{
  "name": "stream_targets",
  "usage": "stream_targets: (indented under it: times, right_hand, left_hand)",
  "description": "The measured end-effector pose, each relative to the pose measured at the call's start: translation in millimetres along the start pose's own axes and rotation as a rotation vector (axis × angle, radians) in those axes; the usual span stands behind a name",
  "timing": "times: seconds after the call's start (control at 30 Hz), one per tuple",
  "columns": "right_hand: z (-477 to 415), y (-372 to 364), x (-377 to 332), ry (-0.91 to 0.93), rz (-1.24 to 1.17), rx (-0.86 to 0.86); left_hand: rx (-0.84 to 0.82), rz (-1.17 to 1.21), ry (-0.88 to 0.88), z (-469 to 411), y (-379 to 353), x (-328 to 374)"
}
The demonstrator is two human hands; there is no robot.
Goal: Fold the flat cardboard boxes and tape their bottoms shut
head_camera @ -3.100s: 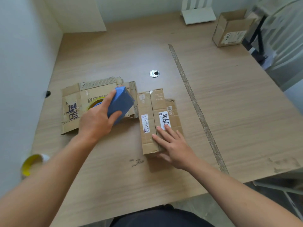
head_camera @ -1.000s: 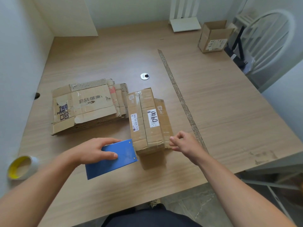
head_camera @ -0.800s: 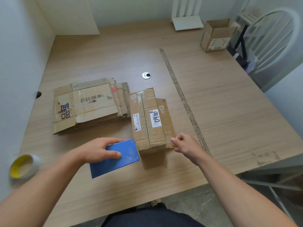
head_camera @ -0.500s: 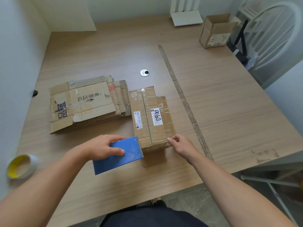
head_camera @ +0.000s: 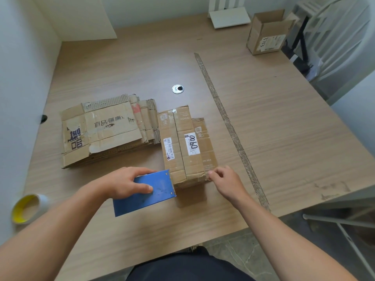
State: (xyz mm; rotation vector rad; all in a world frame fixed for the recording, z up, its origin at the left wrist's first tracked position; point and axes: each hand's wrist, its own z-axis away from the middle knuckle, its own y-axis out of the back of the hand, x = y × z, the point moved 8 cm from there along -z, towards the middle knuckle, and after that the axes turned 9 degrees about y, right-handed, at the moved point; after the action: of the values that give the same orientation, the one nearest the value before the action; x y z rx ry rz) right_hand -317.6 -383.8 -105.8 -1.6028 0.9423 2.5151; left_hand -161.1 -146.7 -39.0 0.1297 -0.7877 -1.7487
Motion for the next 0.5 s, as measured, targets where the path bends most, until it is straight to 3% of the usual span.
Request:
stream_targets:
  times: [0.23,0.5]
  right_hand:
    - [5.8,-4.7,-2.9,-0.051,-0.234,-0.058]
    - [-3.2,-10.6,-2.5,0.026,-0.067,-0.007]
  left_hand:
    - [-0.009,-0.039,0.005,-3.0,2.1,0.0]
    - [-0.011,-0.033,-0.017,-5.6,4.0,5.0]
